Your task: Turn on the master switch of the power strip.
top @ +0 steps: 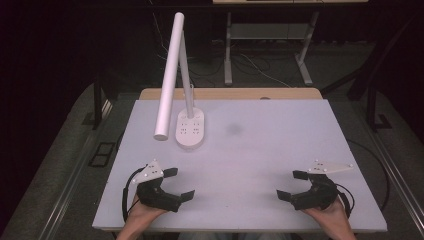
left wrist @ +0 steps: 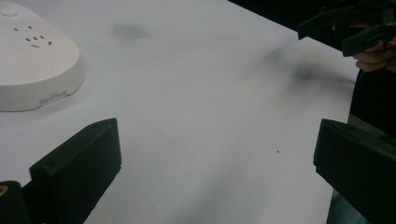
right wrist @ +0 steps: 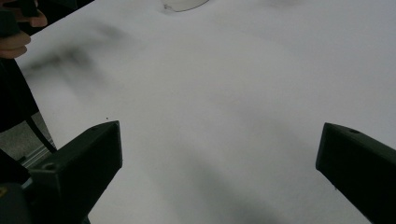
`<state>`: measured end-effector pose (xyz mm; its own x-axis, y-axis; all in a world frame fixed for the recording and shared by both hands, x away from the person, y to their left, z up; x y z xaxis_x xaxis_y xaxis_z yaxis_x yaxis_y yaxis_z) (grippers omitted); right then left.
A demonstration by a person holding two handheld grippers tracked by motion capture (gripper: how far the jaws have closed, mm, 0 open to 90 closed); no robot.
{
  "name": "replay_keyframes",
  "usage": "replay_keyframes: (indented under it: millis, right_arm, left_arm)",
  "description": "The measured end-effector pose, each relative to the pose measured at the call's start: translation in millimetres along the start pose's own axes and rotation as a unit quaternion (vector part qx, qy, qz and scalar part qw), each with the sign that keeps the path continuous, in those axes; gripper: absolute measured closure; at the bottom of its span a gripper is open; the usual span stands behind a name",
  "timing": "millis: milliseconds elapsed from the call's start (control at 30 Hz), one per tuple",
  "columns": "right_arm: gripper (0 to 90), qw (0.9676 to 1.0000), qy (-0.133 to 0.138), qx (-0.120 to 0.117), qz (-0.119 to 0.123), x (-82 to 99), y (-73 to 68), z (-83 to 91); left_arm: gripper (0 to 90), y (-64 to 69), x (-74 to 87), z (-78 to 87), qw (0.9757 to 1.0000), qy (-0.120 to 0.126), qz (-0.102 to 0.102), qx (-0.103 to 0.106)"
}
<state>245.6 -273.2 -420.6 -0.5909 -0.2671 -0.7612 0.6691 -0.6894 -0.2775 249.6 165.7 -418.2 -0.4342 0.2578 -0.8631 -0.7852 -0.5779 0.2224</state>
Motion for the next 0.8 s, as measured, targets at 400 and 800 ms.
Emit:
replay_keyframes:
  millis: [400, 800]
  right_arm:
    - [0.0, 1.0000, 0.004, 0.003, 0.001, 0.9, 0.7, 0.9]
    - [0.0, 1.0000, 0.004, 0.003, 0.002, 1.3, 0.6, 0.0]
  left_arm:
    - [0.0, -2.4, -14.7, 2.1, 0.9999, -0.014, -0.001, 0.004]
    - [0.6, -9.7, -26.7, 3.8, 0.9997, -0.020, 0.002, 0.010]
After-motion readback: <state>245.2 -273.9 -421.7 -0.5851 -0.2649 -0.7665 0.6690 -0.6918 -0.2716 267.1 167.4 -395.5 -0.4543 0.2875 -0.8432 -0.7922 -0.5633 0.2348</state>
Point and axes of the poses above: each handheld gripper's, and its own axes: z roughly backward along the jaws, x roughly out of its underside, y roughly to its right, the point moved 1 cm from there along -z, roughly forward along the jaws, and after that the axes turned 1 degree about -y, right-handed, at the moved point
